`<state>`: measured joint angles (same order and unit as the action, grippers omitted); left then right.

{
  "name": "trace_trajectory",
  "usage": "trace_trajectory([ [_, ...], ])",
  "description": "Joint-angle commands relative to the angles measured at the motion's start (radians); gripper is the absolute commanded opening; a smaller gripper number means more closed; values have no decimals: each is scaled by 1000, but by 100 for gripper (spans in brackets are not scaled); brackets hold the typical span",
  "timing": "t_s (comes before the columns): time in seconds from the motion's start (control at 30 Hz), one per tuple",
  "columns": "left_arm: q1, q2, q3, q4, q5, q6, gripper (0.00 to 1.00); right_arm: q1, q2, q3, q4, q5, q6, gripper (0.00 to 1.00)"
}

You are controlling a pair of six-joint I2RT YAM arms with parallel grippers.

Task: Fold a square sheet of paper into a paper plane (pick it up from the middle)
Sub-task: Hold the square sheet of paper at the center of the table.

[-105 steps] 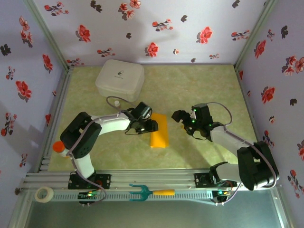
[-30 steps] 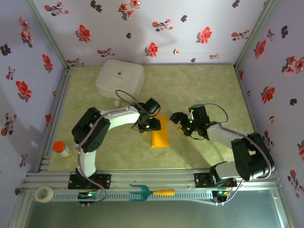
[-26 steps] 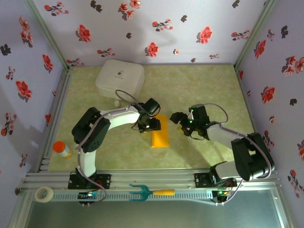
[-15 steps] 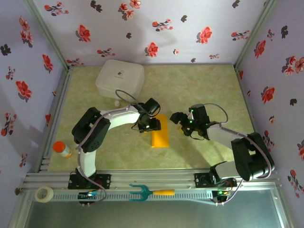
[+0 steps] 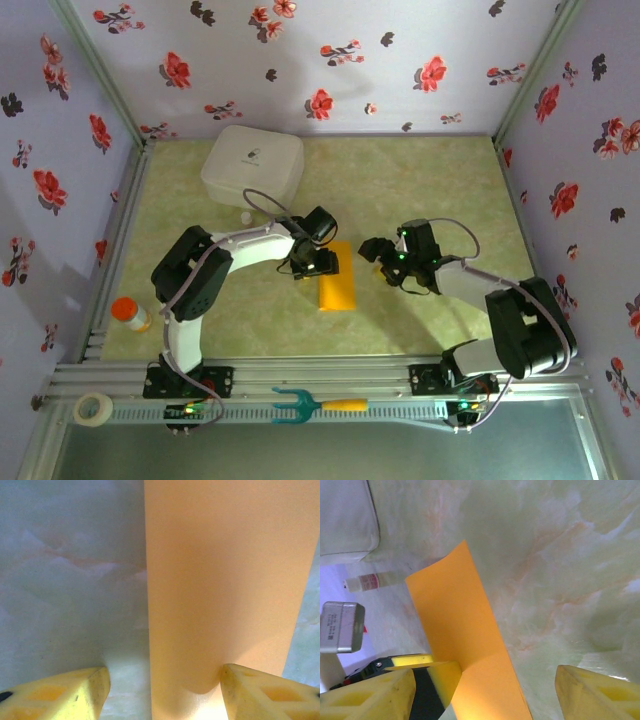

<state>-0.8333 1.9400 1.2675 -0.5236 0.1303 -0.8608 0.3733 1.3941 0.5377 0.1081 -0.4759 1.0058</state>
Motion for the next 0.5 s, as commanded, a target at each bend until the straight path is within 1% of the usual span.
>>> trace_trajectory([
  [0.0, -9, 99, -42, 44, -15, 6, 64, 6, 16, 2, 7, -16, 5, 74],
  [0.47, -7, 105, -62, 65, -27, -44, 63, 6, 15, 5, -5, -10, 2, 73],
])
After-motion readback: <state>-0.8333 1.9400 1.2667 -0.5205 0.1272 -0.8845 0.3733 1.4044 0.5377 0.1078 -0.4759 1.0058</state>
